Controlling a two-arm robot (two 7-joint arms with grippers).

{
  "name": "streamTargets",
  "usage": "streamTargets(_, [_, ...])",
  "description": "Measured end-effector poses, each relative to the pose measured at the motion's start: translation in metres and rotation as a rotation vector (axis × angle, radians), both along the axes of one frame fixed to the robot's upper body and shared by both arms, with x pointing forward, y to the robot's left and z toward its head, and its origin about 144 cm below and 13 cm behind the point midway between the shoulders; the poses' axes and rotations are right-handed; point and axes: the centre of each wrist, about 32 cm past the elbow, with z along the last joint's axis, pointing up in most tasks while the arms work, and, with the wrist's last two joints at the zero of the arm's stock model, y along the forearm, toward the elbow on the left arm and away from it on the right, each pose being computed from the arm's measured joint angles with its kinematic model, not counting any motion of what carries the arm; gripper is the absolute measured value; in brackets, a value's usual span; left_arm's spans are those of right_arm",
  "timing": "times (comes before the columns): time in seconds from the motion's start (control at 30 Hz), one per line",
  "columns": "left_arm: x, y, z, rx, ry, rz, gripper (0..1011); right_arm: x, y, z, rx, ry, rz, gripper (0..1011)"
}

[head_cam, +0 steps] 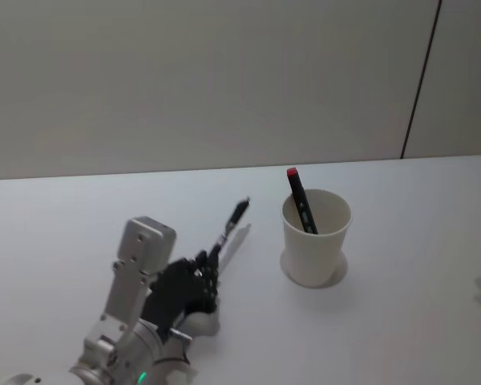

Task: Place the pen into the pen holder.

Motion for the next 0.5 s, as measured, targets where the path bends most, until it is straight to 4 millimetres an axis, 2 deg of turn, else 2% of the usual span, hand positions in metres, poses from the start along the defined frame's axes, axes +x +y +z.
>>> streamTargets(0.5, [-0.002,0.012,0.029,-0.107,-0.219,0.069,130,0.000,0.000,0.000,0.000,0.000,0.000,1002])
